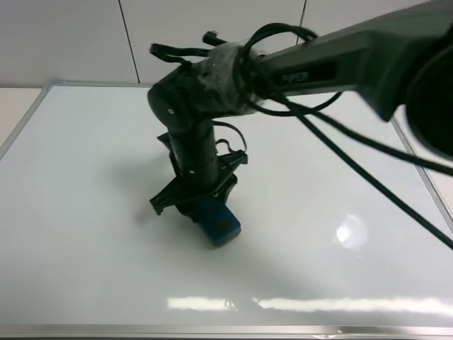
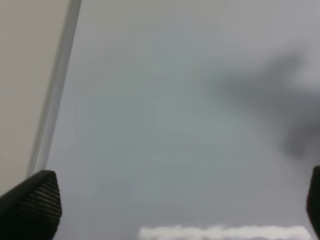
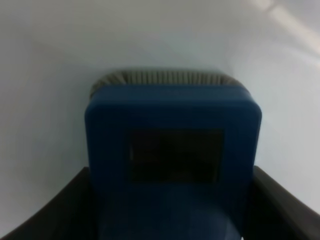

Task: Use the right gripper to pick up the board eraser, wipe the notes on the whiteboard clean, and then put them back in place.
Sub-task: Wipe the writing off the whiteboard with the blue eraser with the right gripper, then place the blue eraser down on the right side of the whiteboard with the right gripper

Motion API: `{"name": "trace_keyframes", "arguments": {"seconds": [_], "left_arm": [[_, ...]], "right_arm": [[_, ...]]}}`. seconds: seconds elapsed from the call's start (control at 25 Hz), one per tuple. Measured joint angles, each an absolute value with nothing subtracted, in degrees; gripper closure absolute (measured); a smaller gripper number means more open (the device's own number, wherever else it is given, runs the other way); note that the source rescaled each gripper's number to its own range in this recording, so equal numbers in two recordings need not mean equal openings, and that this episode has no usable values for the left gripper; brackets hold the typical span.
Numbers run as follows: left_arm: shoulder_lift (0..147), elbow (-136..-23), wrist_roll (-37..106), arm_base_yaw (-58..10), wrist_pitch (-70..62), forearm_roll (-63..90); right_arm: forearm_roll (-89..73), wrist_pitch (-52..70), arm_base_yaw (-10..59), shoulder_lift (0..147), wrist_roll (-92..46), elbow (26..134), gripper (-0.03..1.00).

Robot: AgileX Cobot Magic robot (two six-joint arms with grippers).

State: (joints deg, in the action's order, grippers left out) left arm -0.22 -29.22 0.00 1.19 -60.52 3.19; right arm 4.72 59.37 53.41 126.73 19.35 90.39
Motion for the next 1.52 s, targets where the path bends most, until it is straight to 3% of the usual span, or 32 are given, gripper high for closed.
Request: {"name": "trace_keyframes", "arguments": {"seconds": [0.2, 0.44, 0.88, 1.52], "left_arm": [[-0.2, -29.2, 0.0, 1.2, -60.5, 3.2], [-0.2, -29.2, 0.0, 1.2, -60.5, 3.2], [-0.2, -29.2, 0.0, 1.2, -60.5, 3.2], [-0.2, -29.2, 0.0, 1.2, -60.5, 3.2]], "right_arm": [[9.7, 54.8, 45.3, 118.8, 23.0, 77.7, 0.97], [13.1, 54.1, 35.7, 116.3, 23.7, 73.3, 0.97], [13.7, 52.2, 33.6, 115.2, 22.2, 73.0, 0.97], [9.3, 51.0, 22.2, 107.7, 25.2, 73.0, 0.97]]}}
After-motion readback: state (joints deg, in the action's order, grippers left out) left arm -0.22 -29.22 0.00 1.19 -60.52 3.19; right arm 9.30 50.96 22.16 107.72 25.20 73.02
